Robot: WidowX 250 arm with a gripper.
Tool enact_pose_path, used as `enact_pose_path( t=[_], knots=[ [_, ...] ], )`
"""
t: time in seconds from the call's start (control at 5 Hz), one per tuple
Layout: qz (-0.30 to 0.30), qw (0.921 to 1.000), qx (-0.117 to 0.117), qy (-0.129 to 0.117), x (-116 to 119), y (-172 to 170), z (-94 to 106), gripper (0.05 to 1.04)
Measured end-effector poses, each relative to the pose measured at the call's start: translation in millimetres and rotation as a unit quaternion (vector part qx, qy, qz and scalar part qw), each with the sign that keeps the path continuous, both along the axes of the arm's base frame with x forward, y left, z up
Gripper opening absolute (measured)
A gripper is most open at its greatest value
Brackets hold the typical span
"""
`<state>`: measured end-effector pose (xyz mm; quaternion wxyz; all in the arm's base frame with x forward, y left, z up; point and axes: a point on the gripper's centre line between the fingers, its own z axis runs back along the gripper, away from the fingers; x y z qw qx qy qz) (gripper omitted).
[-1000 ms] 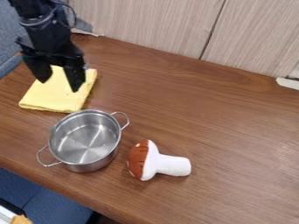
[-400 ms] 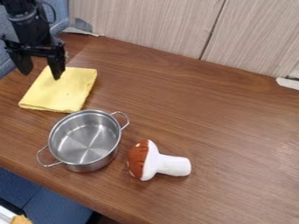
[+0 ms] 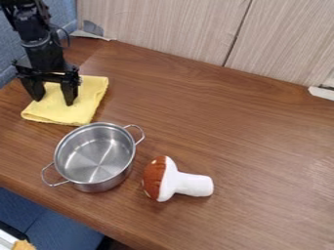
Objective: Move the yellow cloth to the rigth of the table
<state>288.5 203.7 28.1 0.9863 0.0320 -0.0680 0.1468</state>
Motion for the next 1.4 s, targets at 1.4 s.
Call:
enact_pose_path(
  t=[1.4],
  knots=[
    [-0.196,0.9798,-0.038,-0.006,22.3,-209.1,-4.1,0.999]
  ],
)
